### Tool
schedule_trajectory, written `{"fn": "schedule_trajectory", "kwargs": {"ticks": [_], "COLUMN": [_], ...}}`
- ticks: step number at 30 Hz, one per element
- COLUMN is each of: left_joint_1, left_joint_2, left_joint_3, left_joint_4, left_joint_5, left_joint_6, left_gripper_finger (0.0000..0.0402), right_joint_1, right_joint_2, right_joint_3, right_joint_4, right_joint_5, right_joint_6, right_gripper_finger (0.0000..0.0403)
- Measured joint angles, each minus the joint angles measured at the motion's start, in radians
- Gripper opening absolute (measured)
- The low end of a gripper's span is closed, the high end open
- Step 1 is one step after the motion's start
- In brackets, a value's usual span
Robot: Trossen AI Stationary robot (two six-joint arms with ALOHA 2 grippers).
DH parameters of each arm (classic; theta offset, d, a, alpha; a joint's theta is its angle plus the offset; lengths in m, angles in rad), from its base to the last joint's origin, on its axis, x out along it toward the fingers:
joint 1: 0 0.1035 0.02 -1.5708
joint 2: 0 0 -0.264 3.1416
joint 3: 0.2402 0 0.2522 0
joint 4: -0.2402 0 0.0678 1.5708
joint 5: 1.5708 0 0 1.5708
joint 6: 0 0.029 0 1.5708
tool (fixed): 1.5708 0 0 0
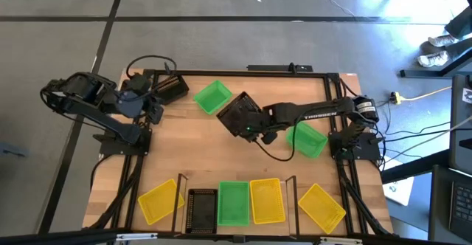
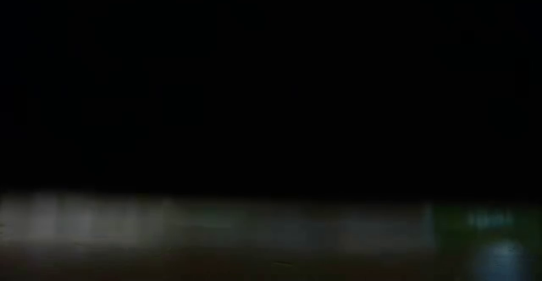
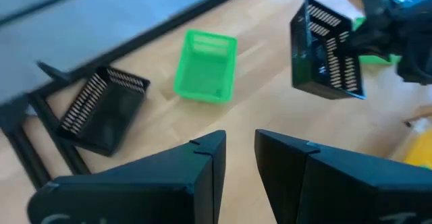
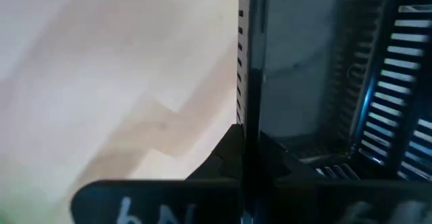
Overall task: Stack baskets on shelf by color
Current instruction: Stack the top right black basket on top of the black basket on the shelf
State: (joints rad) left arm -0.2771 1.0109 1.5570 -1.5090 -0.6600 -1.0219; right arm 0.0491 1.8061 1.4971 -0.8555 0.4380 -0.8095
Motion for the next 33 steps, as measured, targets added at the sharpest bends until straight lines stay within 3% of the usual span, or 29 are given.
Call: {"fn": "schedule_trajectory", "kwargs": {"ticks": [4,16,21,33], "left_joint_1": [0.0,0.0,0.0,0.001], "left_joint_2": [0.035,0.22,0.301,0.349], "left_joint_3": [0.0,0.001,0.001,0.001], "left_joint_4": [0.017,0.279,0.37,0.421], "left_joint_5": [-0.073,-0.344,-0.401,-0.399], "left_joint_6": [0.056,0.516,0.704,0.884], "left_gripper_finger": [0.0071,0.0071,0.0071,0.0071], "right_joint_1": [0.002,0.007,0.016,0.024], "right_joint_2": [0.0,0.0,-0.001,-0.001], "right_joint_3": [0.003,0.1,0.113,0.112], "right_joint_4": [-0.004,-0.008,-0.009,-0.005], "right_joint_5": [0.118,0.321,0.418,0.525], "right_joint_6": [-0.04,-0.104,-0.189,-0.272], "right_gripper_finger": [0.0,0.0,0.0,0.0]}}
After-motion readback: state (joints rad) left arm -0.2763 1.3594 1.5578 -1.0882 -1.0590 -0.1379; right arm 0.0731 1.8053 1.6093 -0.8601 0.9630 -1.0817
